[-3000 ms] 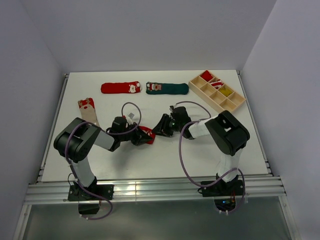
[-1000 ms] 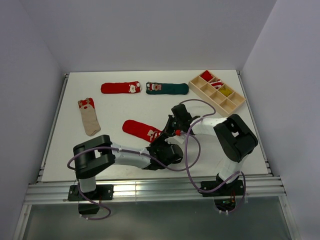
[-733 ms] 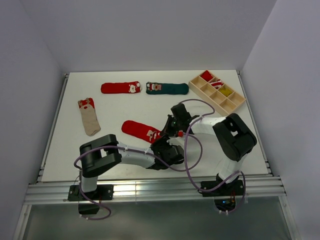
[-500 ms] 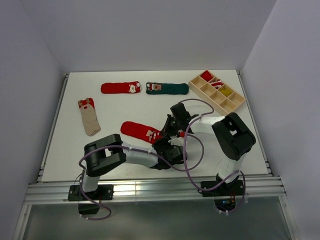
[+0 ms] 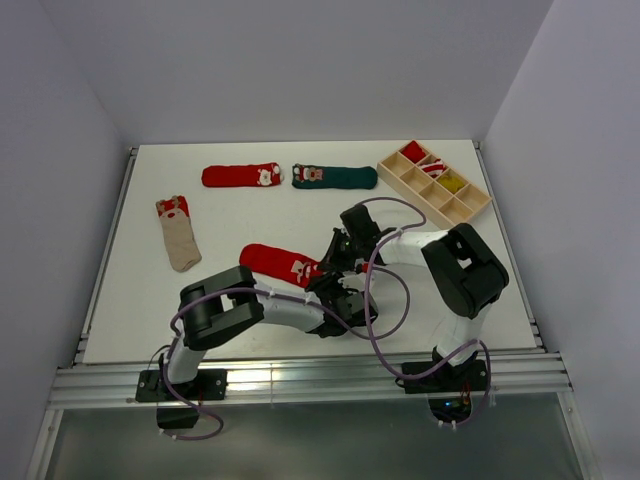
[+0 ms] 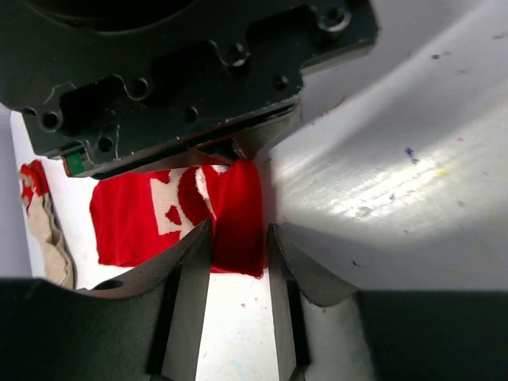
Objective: Roll the socks
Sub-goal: Roll the sock at the center of the board.
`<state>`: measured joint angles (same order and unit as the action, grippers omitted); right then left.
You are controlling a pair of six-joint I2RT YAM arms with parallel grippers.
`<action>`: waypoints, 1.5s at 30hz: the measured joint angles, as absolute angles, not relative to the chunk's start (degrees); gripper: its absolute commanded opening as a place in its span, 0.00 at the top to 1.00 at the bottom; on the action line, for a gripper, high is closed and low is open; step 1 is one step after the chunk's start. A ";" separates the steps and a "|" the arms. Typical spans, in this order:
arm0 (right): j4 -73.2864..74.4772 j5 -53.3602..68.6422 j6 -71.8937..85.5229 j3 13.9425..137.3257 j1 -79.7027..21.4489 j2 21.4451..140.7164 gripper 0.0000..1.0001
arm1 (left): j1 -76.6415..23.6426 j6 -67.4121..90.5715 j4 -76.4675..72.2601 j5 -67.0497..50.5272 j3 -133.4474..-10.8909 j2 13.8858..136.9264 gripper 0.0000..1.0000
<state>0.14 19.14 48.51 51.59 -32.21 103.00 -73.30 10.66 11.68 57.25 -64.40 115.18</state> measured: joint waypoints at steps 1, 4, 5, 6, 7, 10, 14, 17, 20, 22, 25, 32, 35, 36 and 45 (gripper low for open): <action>0.23 19.14 48.51 51.66 -32.21 103.00 1.00 | -73.12 10.96 12.49 57.58 -64.97 115.63 0.61; 0.34 19.14 48.51 51.75 -32.21 103.04 1.00 | -72.49 12.56 15.09 58.70 -66.57 116.90 0.65; 0.32 19.14 48.53 51.75 -32.21 103.04 1.00 | -72.27 13.23 15.94 59.07 -67.02 117.32 0.66; 0.30 19.11 48.51 51.75 -32.21 103.04 1.00 | -72.10 13.98 16.80 59.44 -67.40 117.67 0.71; 0.30 19.14 48.53 51.75 -32.21 103.04 1.00 | -72.01 14.46 17.26 59.64 -67.55 117.84 0.75; 0.30 19.22 48.53 51.75 -32.21 103.07 1.00 | -71.55 16.49 18.52 59.22 -67.59 118.02 0.91; 0.25 19.20 48.53 51.75 -32.21 103.07 1.00 | -71.11 17.50 18.85 58.48 -67.42 117.97 0.99; 0.23 19.18 48.51 51.75 -32.21 103.07 1.00 | -71.00 17.69 18.61 57.91 -67.09 117.51 0.99; 0.10 19.18 48.38 51.75 -32.21 102.96 0.92 | -70.48 17.69 17.82 55.33 -65.93 115.81 0.99; 0.25 19.18 48.16 51.70 -32.21 102.35 0.82 | -70.08 17.72 17.17 52.42 -64.84 113.99 0.99; 0.71 18.79 47.48 51.24 -32.05 100.07 0.70 | -68.75 18.33 15.62 45.10 -62.65 110.17 1.00; -0.84 14.31 46.46 49.95 -30.22 92.68 0.55 | -59.83 22.35 6.66 19.35 -57.08 100.29 0.99; -0.84 14.02 46.41 47.75 -29.50 89.41 0.53 | -54.65 26.46 3.64 11.57 -54.70 98.41 0.99; -1.17 13.96 46.50 47.16 -29.30 88.58 0.54 | -52.42 27.92 2.85 8.97 -53.67 98.39 0.99; -7.40 13.91 49.30 39.20 -29.21 86.17 0.49 | -42.37 38.37 -6.90 -8.12 -47.16 98.13 0.99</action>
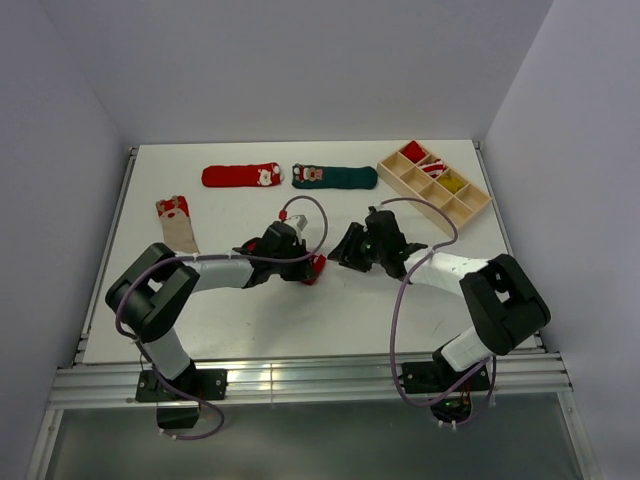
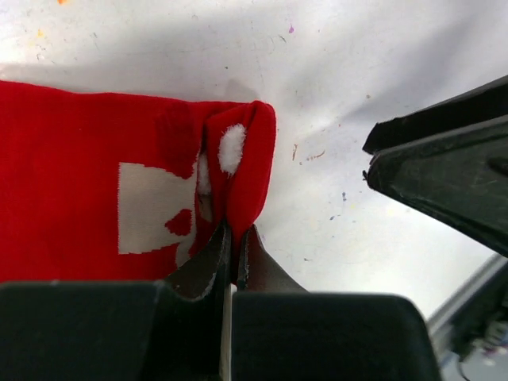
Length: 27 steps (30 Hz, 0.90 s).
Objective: Roll the socks
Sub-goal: Roll the sock at the center of the board.
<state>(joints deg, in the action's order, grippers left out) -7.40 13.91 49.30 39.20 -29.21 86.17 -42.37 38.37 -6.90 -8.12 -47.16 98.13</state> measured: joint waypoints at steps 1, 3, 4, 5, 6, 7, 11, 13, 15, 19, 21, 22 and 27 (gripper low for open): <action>-7.84 13.93 49.65 38.79 -29.21 86.17 0.48 | -41.78 39.29 -7.79 -9.34 -46.63 98.13 1.00; -9.43 14.02 50.33 38.22 -29.21 86.21 0.48 | -40.91 41.01 -9.26 -11.11 -45.69 98.13 0.99; -10.31 14.22 50.78 38.06 -29.21 86.32 0.49 | -40.58 41.63 -9.87 -11.99 -45.28 98.13 0.99; -11.03 14.39 51.18 38.00 -29.21 86.50 0.48 | -40.23 42.63 -10.55 -12.78 -44.82 98.13 0.99; -11.88 14.59 51.51 37.98 -29.21 86.80 0.49 | -39.90 43.48 -11.40 -13.61 -44.21 98.13 0.99; -12.93 14.74 51.81 37.98 -29.21 87.31 0.49 | -39.48 44.88 -12.73 -14.66 -43.31 98.08 0.99; -16.03 16.16 53.30 37.98 -29.39 90.28 0.49 | -37.91 49.47 -17.87 -17.82 -39.62 97.80 0.99; -17.23 16.88 54.11 37.95 -29.52 91.90 0.49 | -37.12 51.99 -20.45 -19.22 -37.74 97.62 0.99; -17.89 17.41 54.63 37.91 -29.74 93.08 0.49 | -36.51 53.95 -22.92 -20.21 -36.12 97.62 0.99; -18.83 18.33 55.22 37.89 -30.20 94.56 0.49 | -34.61 58.08 -28.23 -23.14 -32.51 97.62 0.99; -19.79 19.00 55.51 37.89 -30.35 95.42 0.49 | -33.74 59.90 -30.63 -24.67 -30.96 97.73 0.99; -20.25 19.33 55.70 37.89 -30.44 96.01 0.49 | -33.43 60.75 -31.55 -25.08 -30.44 97.89 1.00; -20.56 20.88 55.92 37.91 -31.51 97.80 0.49 | -32.03 64.60 -37.30 -27.68 -28.18 99.50 0.99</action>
<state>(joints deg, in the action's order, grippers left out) -20.56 20.88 55.92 37.91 -31.51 97.80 -32.03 64.60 -37.30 -27.68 -28.18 99.50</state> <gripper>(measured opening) 0.511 0.037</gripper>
